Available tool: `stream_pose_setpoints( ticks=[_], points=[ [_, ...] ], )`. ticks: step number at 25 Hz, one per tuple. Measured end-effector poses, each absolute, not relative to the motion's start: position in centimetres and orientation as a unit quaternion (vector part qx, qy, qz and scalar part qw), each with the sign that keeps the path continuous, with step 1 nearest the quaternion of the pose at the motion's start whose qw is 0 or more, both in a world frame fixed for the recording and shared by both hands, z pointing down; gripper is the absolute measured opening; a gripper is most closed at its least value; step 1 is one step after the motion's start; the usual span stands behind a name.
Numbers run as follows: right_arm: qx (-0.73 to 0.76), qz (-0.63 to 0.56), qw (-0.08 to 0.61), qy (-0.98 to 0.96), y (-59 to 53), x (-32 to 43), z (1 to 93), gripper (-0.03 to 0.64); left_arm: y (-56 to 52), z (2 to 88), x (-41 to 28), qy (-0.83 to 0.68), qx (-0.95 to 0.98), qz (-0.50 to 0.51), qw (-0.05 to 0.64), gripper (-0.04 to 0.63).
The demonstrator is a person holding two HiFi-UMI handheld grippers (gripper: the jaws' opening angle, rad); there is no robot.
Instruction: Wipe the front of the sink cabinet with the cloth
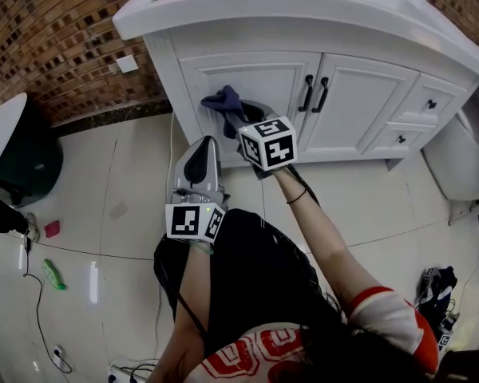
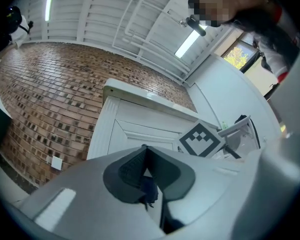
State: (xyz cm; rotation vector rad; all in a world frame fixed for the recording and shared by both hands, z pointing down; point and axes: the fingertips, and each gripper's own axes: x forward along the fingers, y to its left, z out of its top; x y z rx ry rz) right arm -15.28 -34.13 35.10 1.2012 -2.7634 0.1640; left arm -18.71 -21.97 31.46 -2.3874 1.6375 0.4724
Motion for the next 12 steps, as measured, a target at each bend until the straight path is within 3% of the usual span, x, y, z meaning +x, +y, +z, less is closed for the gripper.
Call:
stream_pose_setpoints(
  ticks=[12],
  points=[
    [0.482,0.065,0.077,-0.87,-35.2,-3.3,37.1,0.08,-23.3,32.5,-16.1,0.544,-0.822,0.138,0.1,0.0]
  ],
)
